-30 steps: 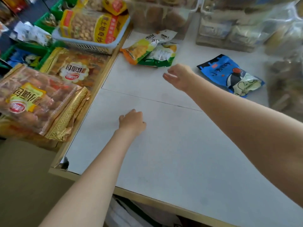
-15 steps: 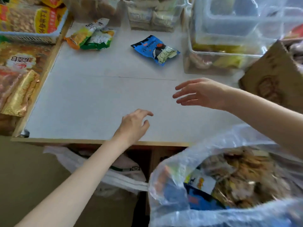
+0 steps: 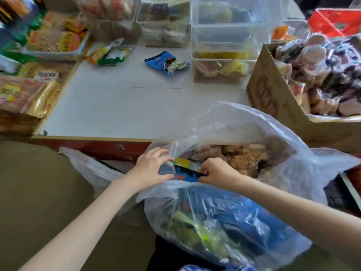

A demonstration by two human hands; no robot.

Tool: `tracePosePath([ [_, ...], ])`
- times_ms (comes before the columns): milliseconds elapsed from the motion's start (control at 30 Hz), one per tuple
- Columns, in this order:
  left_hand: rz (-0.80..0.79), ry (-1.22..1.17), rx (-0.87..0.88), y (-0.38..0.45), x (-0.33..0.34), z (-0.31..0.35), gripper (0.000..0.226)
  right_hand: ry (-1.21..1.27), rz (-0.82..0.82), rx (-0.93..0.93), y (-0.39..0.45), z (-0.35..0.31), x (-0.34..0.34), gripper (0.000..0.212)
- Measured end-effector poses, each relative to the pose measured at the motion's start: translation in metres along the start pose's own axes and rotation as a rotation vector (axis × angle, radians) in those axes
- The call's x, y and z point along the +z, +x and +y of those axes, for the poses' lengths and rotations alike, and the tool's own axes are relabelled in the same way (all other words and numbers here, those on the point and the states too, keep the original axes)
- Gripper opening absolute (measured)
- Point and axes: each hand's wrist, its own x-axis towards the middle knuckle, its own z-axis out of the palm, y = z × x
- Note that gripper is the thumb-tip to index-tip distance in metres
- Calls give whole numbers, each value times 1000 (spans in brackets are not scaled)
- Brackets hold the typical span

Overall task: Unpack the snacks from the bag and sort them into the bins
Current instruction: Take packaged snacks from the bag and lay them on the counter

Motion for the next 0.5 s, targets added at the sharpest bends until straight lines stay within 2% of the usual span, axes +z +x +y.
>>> tracePosePath([
  [67, 5, -30, -37, -7, -6, 1, 68, 6, 135, -64, 1, -5, -5, 18],
  [133, 34, -162, -50, -12, -15, 6, 69, 131, 309, -161, -3, -11, -31, 10],
  [233, 121, -500, -113, -12, -26, 12, 82, 576, 416, -218, -10, -20, -78, 18],
  [300, 151, -721, -142, -8, -35, 17, 81, 822, 438, -216, -12, -22, -101, 20],
  [367, 122, -937, -66, -1, -41, 18, 78, 1088, 447, -239, -13, -25, -117, 21],
  [400, 103, -1005, -21, 3, -45, 19, 73, 1254, 443, -255, -13, -27, -125, 22],
  [500, 107, -1041, 26, 11, -56, 28, 32, 1645, 497, -264, -1, -29, -147, 13],
])
